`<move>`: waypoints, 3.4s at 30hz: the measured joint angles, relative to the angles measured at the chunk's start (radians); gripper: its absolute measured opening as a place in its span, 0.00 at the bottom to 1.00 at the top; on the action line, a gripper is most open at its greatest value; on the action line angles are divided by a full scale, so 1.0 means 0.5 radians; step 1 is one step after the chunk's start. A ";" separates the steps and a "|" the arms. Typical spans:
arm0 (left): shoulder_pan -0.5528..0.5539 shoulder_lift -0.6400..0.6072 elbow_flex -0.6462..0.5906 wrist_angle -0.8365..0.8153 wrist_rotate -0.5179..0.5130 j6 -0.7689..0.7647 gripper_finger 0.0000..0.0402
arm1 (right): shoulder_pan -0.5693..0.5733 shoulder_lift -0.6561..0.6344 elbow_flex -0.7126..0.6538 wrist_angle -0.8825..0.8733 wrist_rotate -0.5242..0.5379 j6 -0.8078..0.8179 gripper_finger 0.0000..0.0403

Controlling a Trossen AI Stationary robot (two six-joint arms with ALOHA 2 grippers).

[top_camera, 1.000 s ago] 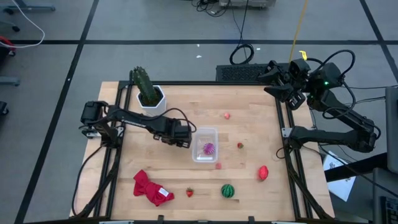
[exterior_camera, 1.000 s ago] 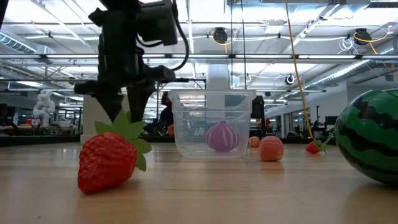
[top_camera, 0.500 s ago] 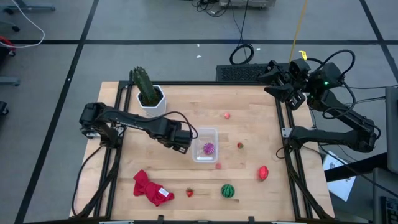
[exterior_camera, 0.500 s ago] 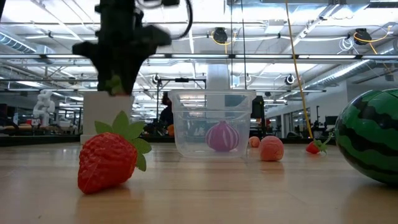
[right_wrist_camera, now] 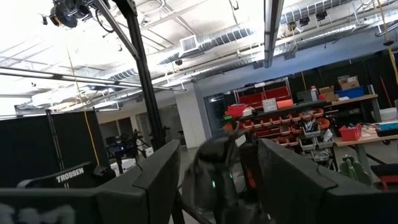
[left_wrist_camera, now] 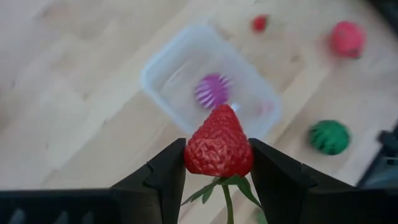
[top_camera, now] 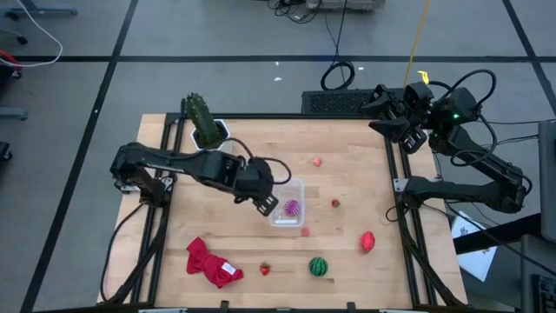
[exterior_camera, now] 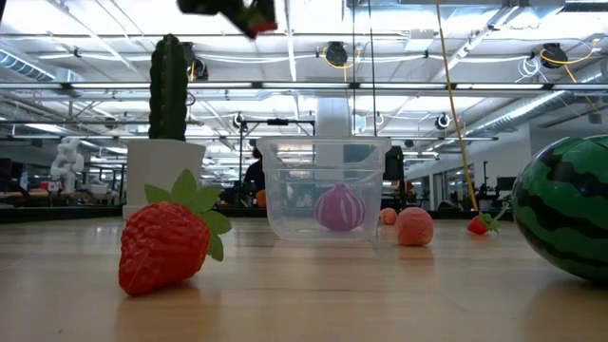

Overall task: Pick and placing Produce into tupperware
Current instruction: Put the top left red strawberry into the transparent bin

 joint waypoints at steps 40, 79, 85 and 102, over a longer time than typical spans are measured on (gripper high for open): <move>0.168 1.126 0.905 -0.496 0.300 0.951 0.42 | -0.148 0.001 0.000 0.001 0.116 -0.107 0.52; 0.205 1.311 0.696 -0.303 0.141 0.824 0.42 | -0.148 -0.002 0.000 0.000 0.105 -0.060 0.52; 0.205 1.311 0.696 -0.293 0.141 0.850 0.42 | -0.148 -0.002 0.000 0.000 0.105 -0.060 0.52; 0.205 1.311 0.696 -0.297 0.141 0.810 0.43 | -0.148 -0.002 0.000 0.000 0.105 -0.054 0.52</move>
